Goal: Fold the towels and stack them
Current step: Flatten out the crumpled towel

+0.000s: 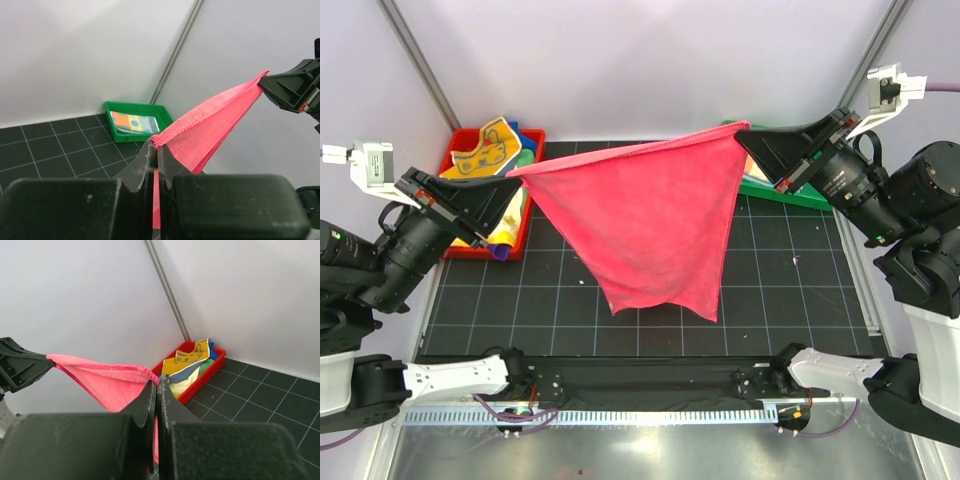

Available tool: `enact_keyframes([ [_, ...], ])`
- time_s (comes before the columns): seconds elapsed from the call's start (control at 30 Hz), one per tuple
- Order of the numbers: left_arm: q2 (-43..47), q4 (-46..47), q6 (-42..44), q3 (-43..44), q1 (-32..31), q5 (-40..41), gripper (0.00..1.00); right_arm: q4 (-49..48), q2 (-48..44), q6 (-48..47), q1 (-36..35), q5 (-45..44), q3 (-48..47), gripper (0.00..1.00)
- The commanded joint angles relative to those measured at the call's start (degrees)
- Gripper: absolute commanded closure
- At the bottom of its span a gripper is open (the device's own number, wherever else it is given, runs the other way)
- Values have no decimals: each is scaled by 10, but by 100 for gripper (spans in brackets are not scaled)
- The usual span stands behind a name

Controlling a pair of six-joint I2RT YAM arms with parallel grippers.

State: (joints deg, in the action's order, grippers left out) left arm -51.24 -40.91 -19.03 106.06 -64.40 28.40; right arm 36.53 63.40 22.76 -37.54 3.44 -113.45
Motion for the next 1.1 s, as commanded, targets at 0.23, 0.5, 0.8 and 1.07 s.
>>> enact_keyframes([
  [0.23, 2, 28, 13, 23, 0, -1, 100, -18, -10, 9, -1, 13, -4, 99],
  [0.5, -35, 46, 67, 20, 0, 83, 100, -36, 24, -12, -1, -26, 33, 99],
  [0.8, -134, 146, 178, -12, 79, 114, 100, -82, 123, -49, 36, -59, 60, 99],
  [1.07, -269, 218, -43, -40, 413, -206, 100, -175, 264, -13, 156, 25, 58, 99],
])
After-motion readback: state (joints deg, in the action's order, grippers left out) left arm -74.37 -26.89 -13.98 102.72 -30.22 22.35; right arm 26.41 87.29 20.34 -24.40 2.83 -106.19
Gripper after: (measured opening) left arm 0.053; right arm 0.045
